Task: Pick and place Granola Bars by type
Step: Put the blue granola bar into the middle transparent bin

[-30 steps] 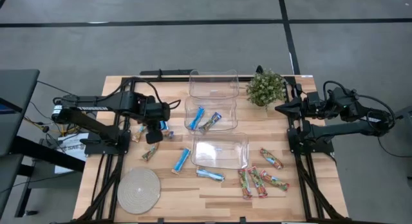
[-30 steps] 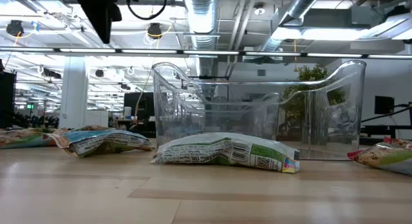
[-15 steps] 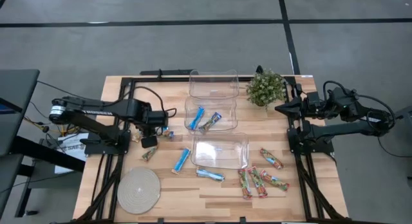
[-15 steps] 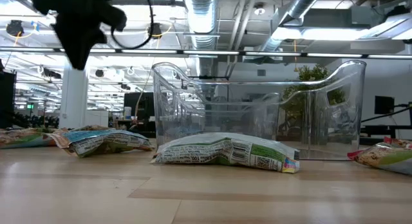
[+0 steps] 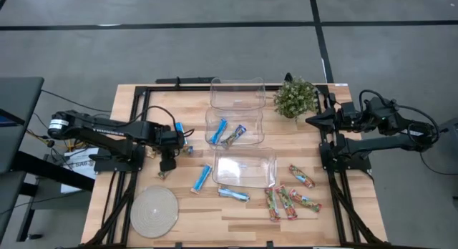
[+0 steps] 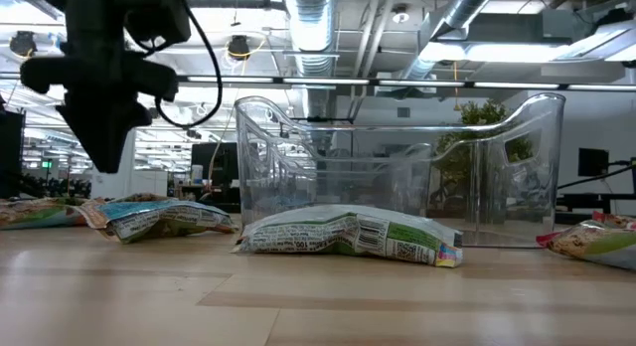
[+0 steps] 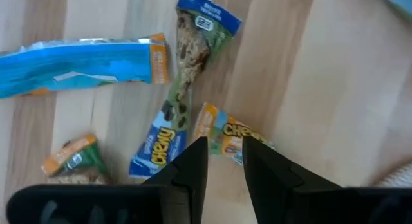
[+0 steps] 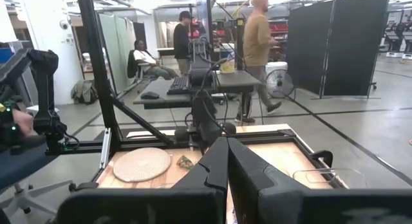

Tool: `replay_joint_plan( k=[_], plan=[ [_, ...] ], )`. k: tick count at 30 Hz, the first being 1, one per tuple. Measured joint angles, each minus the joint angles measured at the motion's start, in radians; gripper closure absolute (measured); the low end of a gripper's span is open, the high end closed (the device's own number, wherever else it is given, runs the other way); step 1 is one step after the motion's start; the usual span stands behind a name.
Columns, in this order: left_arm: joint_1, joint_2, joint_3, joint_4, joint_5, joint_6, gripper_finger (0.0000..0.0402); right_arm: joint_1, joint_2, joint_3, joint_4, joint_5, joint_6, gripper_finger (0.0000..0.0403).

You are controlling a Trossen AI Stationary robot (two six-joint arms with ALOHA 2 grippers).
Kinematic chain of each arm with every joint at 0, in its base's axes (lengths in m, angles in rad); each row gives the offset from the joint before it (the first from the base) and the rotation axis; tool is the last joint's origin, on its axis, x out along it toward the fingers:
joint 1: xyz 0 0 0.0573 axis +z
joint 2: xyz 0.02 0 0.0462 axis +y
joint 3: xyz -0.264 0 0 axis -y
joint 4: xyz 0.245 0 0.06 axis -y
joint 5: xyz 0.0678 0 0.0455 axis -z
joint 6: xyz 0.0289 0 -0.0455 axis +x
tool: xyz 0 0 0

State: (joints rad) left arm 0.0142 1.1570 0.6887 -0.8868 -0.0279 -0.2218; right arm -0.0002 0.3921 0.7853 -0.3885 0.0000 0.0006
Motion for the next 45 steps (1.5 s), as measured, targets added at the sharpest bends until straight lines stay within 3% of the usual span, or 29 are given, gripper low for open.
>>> replay_joint_plan(
  k=[11, 25, 37, 45],
  plan=[
    [0.034, 0.0, -0.025, 0.042, -0.039, 0.005, 0.0306, 0.0, 0.0, 0.0, 0.0, 0.0, 0.0, 0.0403],
    [0.038, 0.022, 0.026, 0.067, -0.063, -0.054, 0.0241, 0.0, 0.0, 0.0, 0.0, 0.0, 0.0, 0.0403],
    [0.063, 0.151, 0.028, 0.077, -0.091, 0.114, 0.024, 0.0, 0.0, 0.0, 0.0, 0.0, 0.0, 0.0403],
    [0.083, 0.172, 0.028, 0.085, -0.11, 0.188, 0.024, 0.0, 0.0, 0.0, 0.0, 0.0, 0.0, 0.0403]
  ],
)
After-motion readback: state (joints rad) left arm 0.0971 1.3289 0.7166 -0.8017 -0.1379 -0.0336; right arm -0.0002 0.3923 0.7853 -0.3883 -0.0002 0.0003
